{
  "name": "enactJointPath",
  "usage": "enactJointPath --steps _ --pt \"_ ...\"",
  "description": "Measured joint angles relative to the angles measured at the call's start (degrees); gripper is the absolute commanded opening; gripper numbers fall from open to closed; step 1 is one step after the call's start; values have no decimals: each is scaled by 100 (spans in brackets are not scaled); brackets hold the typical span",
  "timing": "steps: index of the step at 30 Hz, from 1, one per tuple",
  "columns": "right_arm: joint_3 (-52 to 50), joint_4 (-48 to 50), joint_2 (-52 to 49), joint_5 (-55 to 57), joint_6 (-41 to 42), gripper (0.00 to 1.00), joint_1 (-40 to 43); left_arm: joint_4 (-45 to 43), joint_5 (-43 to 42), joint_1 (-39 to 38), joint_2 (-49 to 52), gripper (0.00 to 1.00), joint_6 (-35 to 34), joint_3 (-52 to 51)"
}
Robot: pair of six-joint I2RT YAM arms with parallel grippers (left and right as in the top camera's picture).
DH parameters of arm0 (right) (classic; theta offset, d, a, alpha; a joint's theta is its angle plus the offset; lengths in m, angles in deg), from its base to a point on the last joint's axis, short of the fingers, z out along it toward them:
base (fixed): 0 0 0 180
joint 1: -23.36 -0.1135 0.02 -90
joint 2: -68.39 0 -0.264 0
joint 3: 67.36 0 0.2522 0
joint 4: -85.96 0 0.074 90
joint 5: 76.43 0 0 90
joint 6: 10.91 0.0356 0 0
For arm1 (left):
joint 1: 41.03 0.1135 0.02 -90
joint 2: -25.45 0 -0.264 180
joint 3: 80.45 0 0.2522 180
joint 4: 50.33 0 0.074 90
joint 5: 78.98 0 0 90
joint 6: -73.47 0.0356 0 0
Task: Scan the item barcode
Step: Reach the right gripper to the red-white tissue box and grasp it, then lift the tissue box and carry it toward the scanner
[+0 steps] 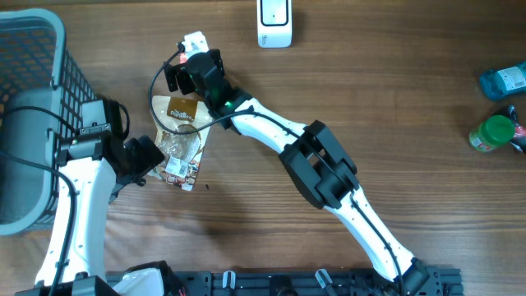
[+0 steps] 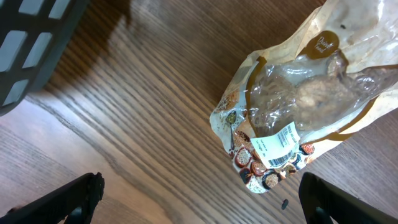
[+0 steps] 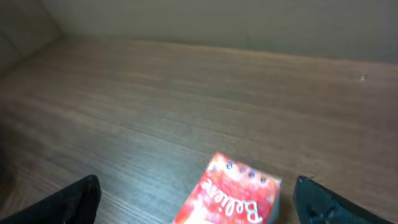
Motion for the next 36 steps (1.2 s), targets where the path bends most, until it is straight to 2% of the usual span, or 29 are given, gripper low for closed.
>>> enactJointPath --steps 3,4,6,9,12,14,20,27,31,34,36 --pt "-2 136 -328 2 105 99 0 72 0 0 0 100 0 0" --pt "0 155 -448 4 151 96 0 81 0 0 0 100 0 0" --pt "72 247 -553 59 203 78 -4 85 0 0 0 100 0 0" --pt "192 199 -640 61 323 59 0 85 0 0 0 100 0 0" --pt "271 -28 -645 170 481 46 13 90 0 0 0 100 0 0" --pt "334 -205 -645 216 564 32 35 87 0 0 0 100 0 0" --pt "435 -601 -590 282 684 6 76 90 0 0 0 100 2 0" --pt "402 -1840 -140 345 393 5 457 81 0 0 0 100 0 0" --pt "304 -3250 415 433 11 4 549 26 2 0 0 100 0 0" --pt "223 -4846 1248 361 -118 5 551 -17 0 0 0 100 0 0" --pt "212 -5493 1932 105 -162 5 551 -31 0 0 0 100 0 0"
